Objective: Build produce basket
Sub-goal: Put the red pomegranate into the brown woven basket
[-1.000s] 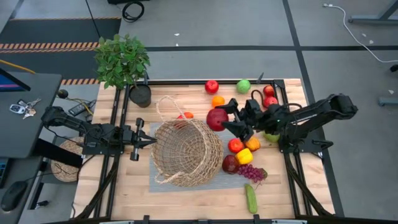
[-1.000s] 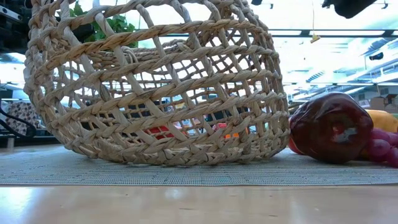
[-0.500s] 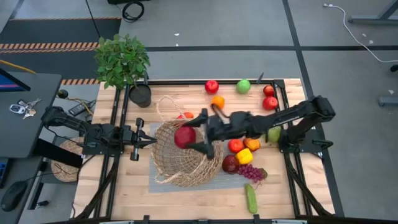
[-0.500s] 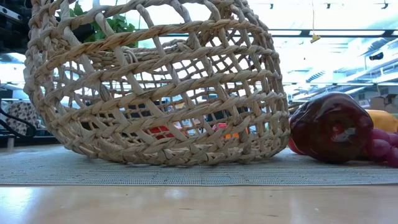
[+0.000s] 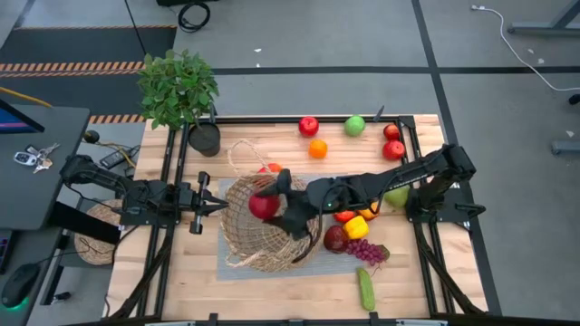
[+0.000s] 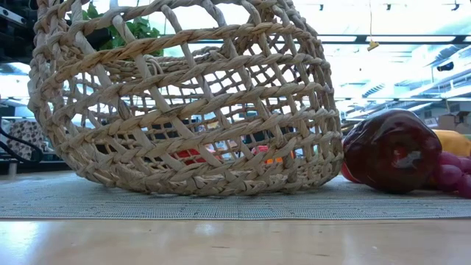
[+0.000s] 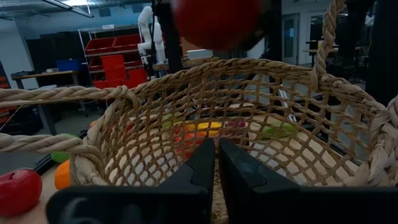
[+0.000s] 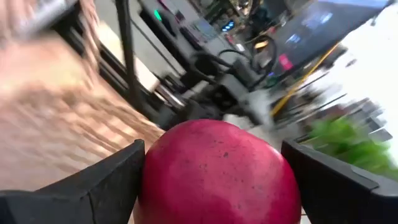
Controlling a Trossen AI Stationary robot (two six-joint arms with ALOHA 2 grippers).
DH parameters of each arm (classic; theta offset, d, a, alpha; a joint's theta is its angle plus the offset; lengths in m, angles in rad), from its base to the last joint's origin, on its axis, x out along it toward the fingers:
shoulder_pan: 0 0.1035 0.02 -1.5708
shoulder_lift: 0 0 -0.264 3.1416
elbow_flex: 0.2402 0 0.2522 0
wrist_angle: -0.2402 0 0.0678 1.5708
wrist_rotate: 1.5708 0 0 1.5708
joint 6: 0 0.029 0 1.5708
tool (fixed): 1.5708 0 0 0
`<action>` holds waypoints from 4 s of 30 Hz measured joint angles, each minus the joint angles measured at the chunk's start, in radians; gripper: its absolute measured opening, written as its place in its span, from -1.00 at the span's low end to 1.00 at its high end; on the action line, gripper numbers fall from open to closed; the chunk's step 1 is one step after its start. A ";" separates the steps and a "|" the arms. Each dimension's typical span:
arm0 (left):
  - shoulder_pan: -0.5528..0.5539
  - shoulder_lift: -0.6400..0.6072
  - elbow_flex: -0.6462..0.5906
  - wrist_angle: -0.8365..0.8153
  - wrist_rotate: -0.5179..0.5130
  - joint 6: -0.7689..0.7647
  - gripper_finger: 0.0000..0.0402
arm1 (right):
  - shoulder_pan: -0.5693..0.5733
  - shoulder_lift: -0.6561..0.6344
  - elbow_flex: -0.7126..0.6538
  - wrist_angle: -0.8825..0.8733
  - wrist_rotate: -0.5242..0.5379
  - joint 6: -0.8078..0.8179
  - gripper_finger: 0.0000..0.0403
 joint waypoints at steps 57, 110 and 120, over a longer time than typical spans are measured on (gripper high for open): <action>0.000 0.000 0.000 0.000 0.000 0.000 -0.82 | -0.117 -0.001 0.001 0.232 -0.220 1.353 0.86; 0.000 0.000 0.000 -0.001 0.000 0.000 -0.84 | -0.074 0.475 0.624 -0.738 -0.213 0.334 0.86; 0.000 0.000 0.000 -0.001 0.000 0.000 -0.83 | -0.074 0.476 0.528 -0.738 -0.255 0.388 0.86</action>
